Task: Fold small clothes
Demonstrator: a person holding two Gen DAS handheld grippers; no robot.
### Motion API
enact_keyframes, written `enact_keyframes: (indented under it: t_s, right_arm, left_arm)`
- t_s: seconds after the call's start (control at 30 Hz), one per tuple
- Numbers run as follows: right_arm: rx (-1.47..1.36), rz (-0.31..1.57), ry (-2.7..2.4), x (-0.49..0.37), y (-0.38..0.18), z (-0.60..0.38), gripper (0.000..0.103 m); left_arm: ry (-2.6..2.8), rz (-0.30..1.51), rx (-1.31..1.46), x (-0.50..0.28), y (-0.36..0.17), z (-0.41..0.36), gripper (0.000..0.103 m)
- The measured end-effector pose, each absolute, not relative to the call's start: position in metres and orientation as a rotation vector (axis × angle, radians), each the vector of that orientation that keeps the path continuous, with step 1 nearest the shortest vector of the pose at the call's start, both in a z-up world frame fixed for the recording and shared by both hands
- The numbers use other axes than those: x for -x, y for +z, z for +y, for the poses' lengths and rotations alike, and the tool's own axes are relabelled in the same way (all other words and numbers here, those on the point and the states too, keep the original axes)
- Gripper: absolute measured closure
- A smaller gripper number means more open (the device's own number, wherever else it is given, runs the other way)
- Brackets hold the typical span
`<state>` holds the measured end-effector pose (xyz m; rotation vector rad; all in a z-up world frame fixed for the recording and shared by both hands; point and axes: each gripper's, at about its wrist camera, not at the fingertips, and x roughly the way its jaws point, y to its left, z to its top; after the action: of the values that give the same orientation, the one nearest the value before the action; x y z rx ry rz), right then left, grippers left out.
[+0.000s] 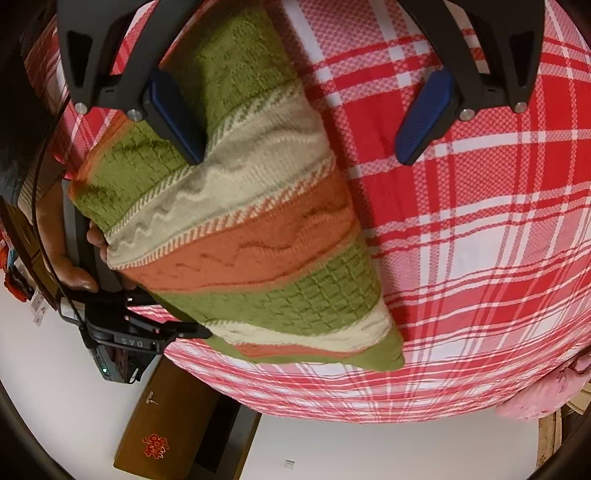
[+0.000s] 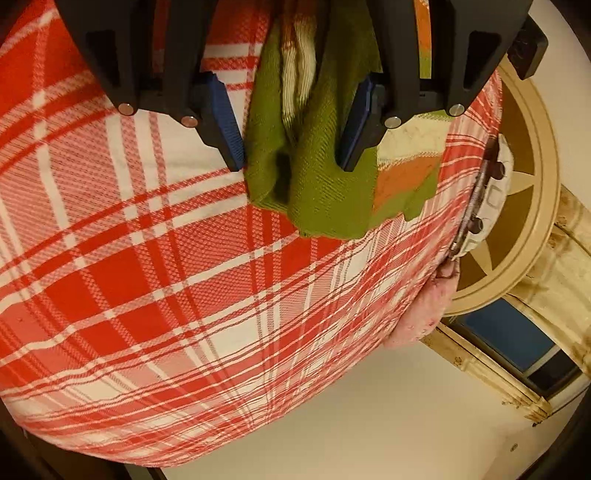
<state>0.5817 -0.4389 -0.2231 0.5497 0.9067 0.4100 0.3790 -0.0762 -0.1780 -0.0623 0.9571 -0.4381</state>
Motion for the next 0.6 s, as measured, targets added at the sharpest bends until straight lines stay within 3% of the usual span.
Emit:
enact_keyframes:
  t_s: [0.3,0.5,0.6]
  right_arm:
    - [-0.582,0.924,0.493,-0.589,-0.228,-0.434,0.049]
    - [-0.574,0.917,0.507,-0.586,-0.231,-0.43,0.063]
    - [-0.573,0.91,0.511,-0.586,-0.232,-0.43,0.065]
  left_arm:
    - [-0.45,0.964,0.069,-0.385,-0.18,-0.077,0.0]
    - [-0.469,0.963,0.081,-0.386,-0.179,-0.077,0.0]
    - [-0.485,0.961,0.081,-0.387,-0.179,-0.077,0.0]
